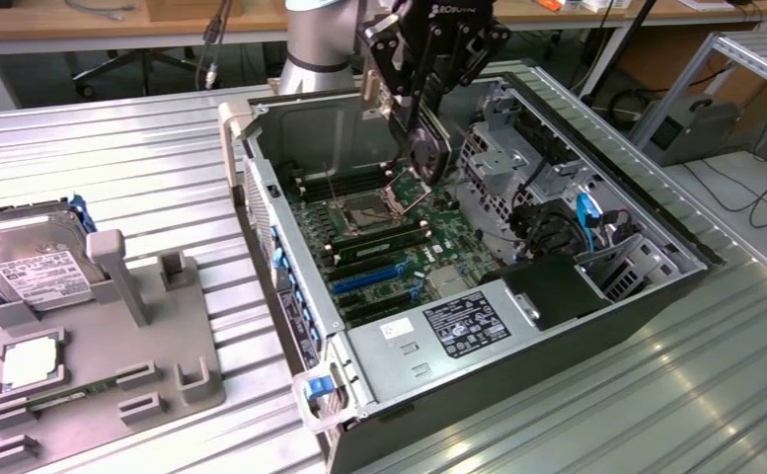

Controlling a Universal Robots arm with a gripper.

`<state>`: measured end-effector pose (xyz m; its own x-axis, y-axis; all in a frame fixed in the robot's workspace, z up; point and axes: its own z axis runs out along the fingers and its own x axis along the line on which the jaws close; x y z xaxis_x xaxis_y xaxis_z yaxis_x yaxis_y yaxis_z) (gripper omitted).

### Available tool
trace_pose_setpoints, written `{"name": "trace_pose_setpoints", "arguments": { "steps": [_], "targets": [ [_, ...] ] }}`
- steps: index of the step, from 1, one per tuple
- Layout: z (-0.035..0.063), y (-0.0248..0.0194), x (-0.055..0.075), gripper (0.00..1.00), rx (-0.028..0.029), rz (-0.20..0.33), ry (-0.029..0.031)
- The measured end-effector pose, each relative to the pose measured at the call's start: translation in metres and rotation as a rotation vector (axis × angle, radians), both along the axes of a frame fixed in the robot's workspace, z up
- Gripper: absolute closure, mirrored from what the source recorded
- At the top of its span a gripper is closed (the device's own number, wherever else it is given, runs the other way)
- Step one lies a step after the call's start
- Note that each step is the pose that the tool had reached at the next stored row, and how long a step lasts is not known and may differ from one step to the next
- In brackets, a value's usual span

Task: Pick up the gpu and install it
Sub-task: 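Pick up the gpu and move the gpu toward the slot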

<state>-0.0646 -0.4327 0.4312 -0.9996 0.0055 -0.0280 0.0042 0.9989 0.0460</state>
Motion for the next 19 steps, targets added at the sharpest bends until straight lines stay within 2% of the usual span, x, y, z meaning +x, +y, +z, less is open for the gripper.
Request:
{"name": "trace_pose_setpoints", "arguments": {
  "steps": [8,12,19],
  "targets": [
    [-0.0012,-0.0001,0.010,0.73,0.0105,0.005,-0.0125],
    [-0.0012,0.0000,0.018,0.73,0.0134,0.009,-0.0222],
    [-0.0021,0.0000,0.028,0.73,0.0167,0.015,-0.0350]
  ]
}}
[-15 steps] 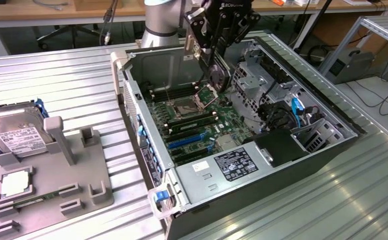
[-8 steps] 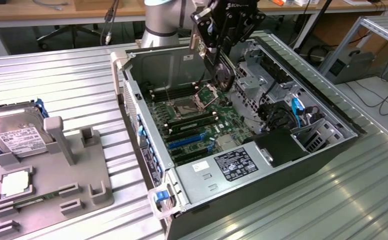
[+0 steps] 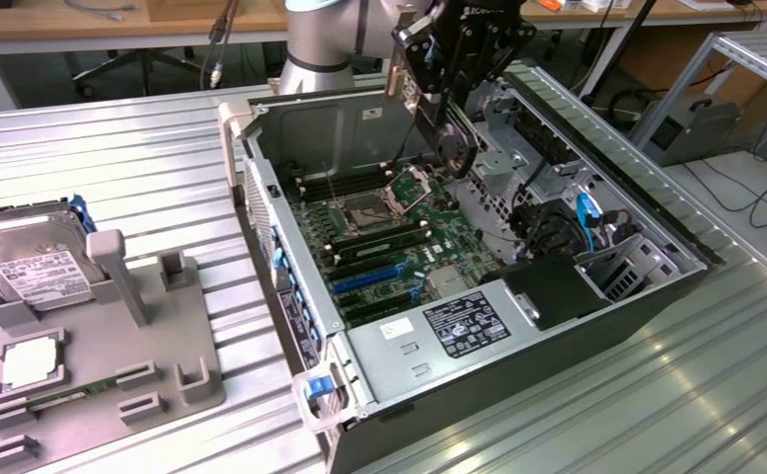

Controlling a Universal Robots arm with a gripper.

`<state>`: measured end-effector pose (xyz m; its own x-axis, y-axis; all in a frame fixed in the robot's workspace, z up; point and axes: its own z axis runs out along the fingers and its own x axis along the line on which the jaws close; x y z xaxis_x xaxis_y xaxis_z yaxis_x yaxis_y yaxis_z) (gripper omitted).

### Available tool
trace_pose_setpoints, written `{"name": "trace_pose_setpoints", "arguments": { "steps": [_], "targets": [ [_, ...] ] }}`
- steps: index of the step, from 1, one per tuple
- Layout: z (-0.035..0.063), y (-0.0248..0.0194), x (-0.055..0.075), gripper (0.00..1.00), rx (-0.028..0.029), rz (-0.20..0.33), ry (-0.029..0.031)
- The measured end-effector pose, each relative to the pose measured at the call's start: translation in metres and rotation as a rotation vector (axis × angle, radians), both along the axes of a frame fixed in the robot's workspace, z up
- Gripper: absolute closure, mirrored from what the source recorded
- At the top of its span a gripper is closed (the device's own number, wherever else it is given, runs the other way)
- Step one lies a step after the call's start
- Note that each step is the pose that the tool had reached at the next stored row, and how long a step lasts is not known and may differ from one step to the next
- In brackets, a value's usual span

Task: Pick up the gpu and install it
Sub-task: 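Pick up the gpu and move the gpu toward the slot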

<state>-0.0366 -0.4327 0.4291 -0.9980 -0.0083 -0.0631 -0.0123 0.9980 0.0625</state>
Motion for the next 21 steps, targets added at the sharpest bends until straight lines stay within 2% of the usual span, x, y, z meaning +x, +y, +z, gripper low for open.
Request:
{"name": "trace_pose_setpoints", "arguments": {
  "steps": [3,8,16,21],
  "targets": [
    [-0.0002,0.0001,0.004,0.73,0.0014,0.003,-0.0082],
    [-0.0009,0.0002,0.013,0.73,0.0020,0.008,-0.0264],
    [-0.0065,0.0002,0.036,0.73,0.0028,0.008,-0.0280],
    [-0.0115,0.0001,0.046,0.73,0.0089,-0.002,-0.0282]
  ]
}}
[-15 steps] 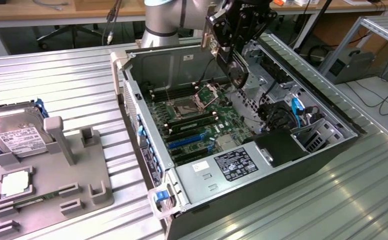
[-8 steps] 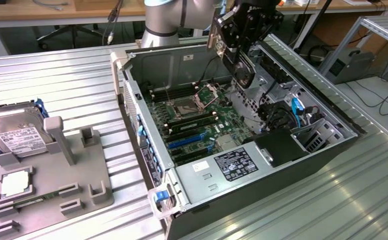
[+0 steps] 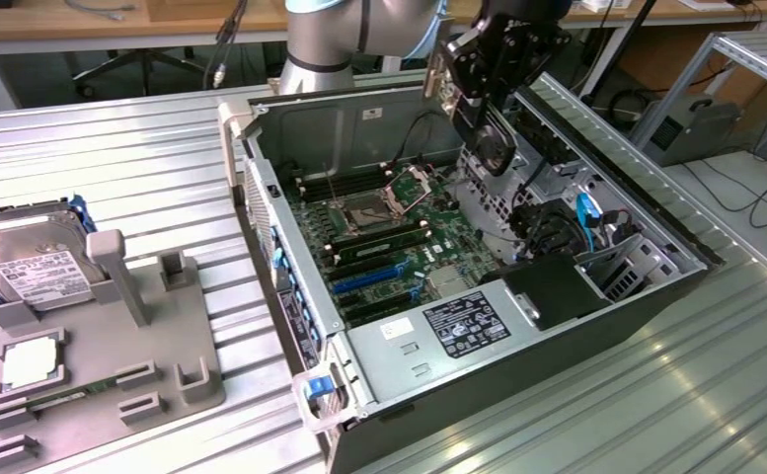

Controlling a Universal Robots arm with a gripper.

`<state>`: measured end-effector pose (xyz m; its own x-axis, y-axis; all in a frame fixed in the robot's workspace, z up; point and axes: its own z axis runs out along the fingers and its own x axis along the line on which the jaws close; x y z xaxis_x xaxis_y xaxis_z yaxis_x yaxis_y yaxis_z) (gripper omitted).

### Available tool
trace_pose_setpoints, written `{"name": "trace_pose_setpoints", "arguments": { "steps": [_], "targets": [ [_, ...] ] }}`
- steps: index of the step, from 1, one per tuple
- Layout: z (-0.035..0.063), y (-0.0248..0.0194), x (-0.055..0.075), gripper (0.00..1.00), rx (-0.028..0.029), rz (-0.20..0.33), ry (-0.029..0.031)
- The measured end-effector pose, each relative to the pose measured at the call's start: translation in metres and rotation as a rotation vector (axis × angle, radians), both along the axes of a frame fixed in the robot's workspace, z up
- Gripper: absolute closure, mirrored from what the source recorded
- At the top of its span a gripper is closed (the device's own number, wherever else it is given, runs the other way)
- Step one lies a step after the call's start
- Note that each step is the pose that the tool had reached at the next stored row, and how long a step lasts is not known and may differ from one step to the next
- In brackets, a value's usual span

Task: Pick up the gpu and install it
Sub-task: 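Pick up the gpu and move the gpu toward the slot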

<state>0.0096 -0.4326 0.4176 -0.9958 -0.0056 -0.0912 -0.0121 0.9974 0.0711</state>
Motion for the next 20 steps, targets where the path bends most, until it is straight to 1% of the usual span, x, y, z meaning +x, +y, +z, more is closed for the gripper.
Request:
{"name": "trace_pose_setpoints", "arguments": {
  "steps": [4,8,11,13,15,20],
  "targets": [
    [-0.0026,0.0000,0.002,0.73,0.0015,-0.028,0.0000],
    [-0.0038,0.0001,0.003,0.73,0.0016,-0.077,0.0000],
    [-0.0038,0.0002,0.004,0.73,0.0017,-0.080,0.0000],
    [-0.0037,0.0003,0.010,0.73,0.0014,-0.080,0.0000],
    [-0.0039,0.0003,0.020,0.73,0.0017,-0.079,-0.0001],
    [-0.0039,0.0003,0.032,0.73,0.0017,-0.079,0.0000]
  ]
}}
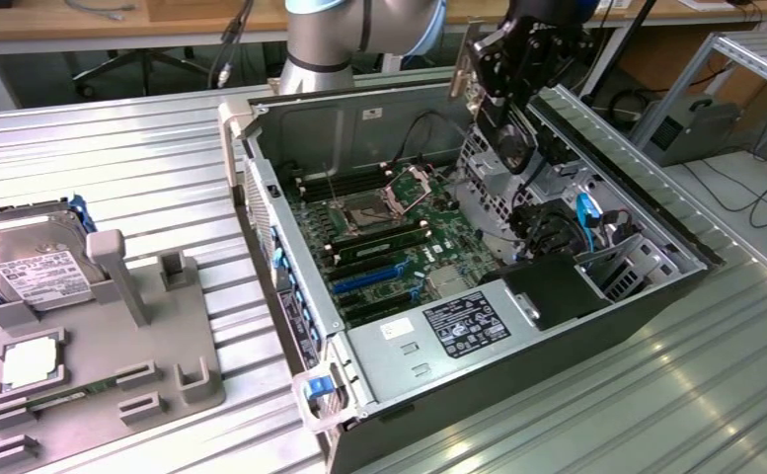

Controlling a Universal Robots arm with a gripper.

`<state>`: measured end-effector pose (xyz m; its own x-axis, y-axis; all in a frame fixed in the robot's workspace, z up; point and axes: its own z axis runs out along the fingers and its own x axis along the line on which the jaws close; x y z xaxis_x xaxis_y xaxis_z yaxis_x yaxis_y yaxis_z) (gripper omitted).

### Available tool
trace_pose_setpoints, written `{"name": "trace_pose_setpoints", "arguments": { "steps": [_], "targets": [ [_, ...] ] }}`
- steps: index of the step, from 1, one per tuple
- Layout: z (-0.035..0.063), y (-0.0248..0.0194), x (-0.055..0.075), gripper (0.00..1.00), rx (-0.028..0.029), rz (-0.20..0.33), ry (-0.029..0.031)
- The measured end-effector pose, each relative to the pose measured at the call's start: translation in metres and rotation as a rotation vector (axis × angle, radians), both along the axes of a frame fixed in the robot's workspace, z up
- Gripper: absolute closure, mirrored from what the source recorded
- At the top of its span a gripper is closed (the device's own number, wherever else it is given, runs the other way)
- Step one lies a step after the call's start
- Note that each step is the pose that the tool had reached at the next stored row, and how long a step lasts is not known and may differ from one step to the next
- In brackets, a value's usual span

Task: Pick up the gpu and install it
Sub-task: 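Pick up the gpu and move the gpu toward the slot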

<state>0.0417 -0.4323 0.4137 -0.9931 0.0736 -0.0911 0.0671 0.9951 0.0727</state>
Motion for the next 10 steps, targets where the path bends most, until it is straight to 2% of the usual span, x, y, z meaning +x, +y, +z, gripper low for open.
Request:
{"name": "trace_pose_setpoints", "arguments": {
  "steps": [5,10],
  "targets": [
    [0.0000,0.0000,0.012,0.73,-0.0001,0.000,0.0000],
    [0.0000,0.0002,0.012,0.73,-0.0016,0.000,0.0007]
  ]
}}
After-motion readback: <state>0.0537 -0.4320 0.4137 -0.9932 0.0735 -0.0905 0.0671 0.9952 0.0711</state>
